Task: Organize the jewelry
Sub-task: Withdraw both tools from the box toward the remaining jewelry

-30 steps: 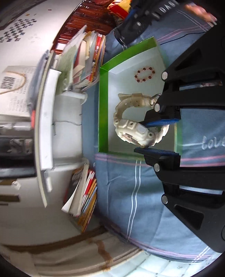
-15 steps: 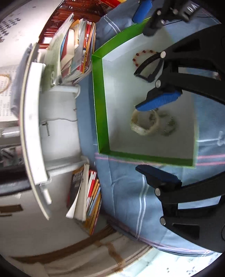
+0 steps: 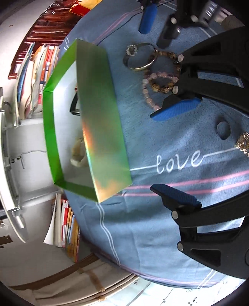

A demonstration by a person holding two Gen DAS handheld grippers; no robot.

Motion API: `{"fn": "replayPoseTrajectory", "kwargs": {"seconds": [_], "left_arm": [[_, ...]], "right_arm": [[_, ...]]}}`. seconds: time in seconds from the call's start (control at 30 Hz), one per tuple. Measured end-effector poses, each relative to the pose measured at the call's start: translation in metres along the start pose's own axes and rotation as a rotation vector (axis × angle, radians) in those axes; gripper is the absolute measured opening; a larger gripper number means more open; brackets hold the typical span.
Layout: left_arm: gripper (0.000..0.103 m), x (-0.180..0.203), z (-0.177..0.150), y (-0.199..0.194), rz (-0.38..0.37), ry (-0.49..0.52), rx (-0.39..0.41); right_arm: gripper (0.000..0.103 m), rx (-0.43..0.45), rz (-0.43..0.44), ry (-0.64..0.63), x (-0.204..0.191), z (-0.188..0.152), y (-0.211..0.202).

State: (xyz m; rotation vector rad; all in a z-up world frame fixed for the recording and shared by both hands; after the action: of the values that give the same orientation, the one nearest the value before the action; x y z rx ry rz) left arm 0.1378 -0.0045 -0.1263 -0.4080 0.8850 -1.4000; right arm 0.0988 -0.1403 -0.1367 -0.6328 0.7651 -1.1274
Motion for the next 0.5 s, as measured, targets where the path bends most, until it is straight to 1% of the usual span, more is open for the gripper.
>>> {"fn": "replayPoseTrajectory", "kwargs": {"seconds": [0.07, 0.13, 0.27, 0.4, 0.5], "left_arm": [[0.068, 0.004, -0.003, 0.002, -0.015, 0.004, -0.008], [0.069, 0.007, -0.005, 0.006, -0.018, 0.009, -0.017], [0.069, 0.012, -0.01, 0.016, -0.012, 0.023, -0.047], [0.072, 0.009, -0.011, 0.016, -0.002, 0.019, -0.046], [0.074, 0.004, -0.013, 0.017, 0.004, 0.01, -0.048]], "right_arm": [[0.046, 0.012, -0.016, 0.003, -0.002, 0.002, 0.004], [0.046, 0.002, -0.041, 0.003, -0.003, 0.0, 0.008], [0.046, -0.019, -0.026, -0.006, -0.005, -0.005, 0.008], [0.054, -0.042, -0.048, -0.006, 0.006, -0.011, 0.004], [0.055, -0.044, -0.034, 0.028, 0.017, -0.017, -0.003]]}}
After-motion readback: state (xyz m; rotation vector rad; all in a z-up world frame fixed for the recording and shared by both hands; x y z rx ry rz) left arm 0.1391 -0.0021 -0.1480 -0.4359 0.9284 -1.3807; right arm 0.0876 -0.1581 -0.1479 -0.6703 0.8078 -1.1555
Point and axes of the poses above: each gripper's, at about its wrist camera, not at the fingertips, and y roughly the way its jaws point, x to its right, z to its top, the point moved 7 cm from there along y, roughly the way its jaws point, and after that the axes turned 9 degrees about z, right-handed, at the moved point
